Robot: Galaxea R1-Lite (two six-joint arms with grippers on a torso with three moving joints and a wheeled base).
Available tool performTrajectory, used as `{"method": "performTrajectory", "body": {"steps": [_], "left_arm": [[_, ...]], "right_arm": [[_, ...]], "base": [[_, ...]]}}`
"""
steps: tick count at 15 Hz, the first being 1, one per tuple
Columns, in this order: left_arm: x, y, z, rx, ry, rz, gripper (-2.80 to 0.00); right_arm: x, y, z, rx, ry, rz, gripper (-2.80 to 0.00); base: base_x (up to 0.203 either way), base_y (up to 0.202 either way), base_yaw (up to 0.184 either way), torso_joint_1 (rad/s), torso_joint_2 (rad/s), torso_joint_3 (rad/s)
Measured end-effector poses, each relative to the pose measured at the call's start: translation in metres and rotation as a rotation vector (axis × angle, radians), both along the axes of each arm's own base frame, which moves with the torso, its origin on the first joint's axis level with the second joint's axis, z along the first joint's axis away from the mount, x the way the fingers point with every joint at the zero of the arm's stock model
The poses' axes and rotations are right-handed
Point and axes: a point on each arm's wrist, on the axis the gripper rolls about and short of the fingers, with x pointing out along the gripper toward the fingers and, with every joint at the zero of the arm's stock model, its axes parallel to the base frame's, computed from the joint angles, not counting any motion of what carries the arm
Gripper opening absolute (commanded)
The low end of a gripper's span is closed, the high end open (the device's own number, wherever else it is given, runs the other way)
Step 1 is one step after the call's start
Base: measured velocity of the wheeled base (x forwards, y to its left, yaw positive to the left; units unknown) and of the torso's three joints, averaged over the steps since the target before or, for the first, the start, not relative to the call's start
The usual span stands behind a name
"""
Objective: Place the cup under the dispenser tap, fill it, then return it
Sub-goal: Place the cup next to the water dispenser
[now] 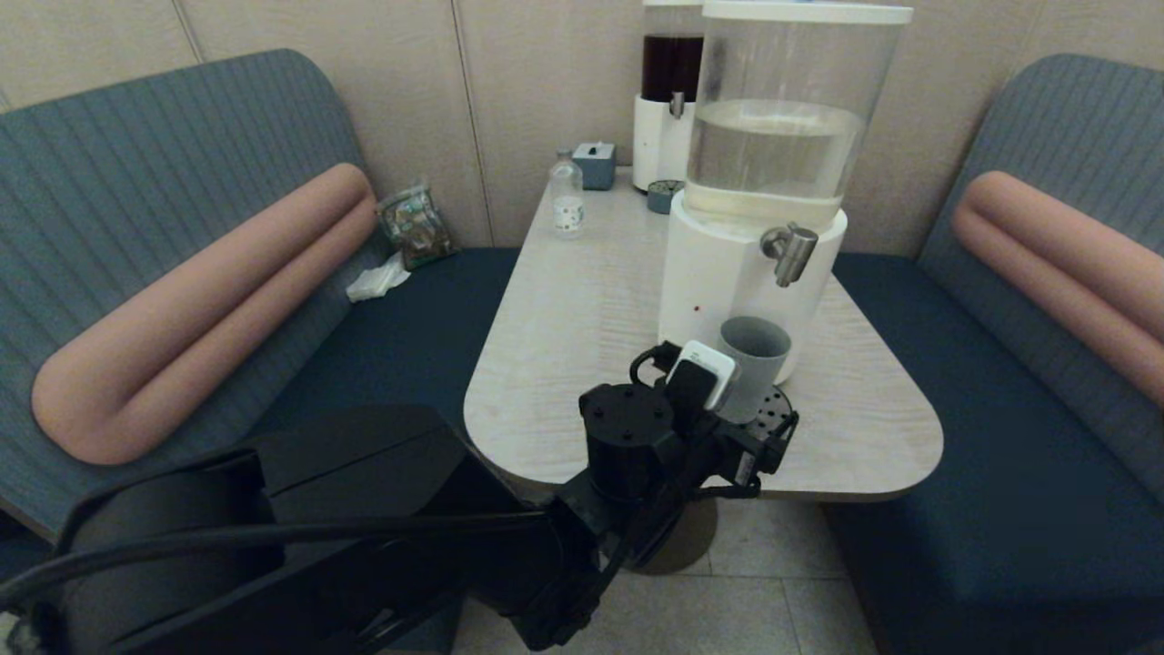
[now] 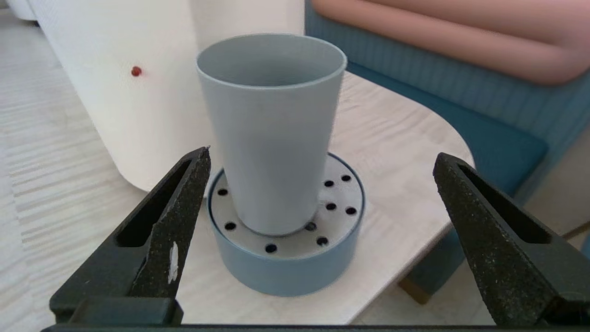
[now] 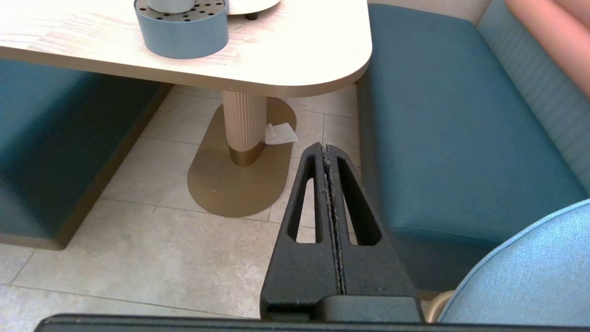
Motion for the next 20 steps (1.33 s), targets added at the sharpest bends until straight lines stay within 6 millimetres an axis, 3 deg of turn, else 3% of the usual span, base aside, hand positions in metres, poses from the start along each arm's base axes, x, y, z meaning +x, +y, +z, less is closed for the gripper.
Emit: {"method": "performTrajectory", "body": {"steps": [20], "left_arm": [[0.039,-0.014,-0.005,-0.005,-0.014,0.073,0.0]], "right_arm": [[0.0,0.0,0.0,0.0,0.0,0.0,-2.8]], "base": [[0.0,0.0,0.0,0.0,0.0,0.0]]}}
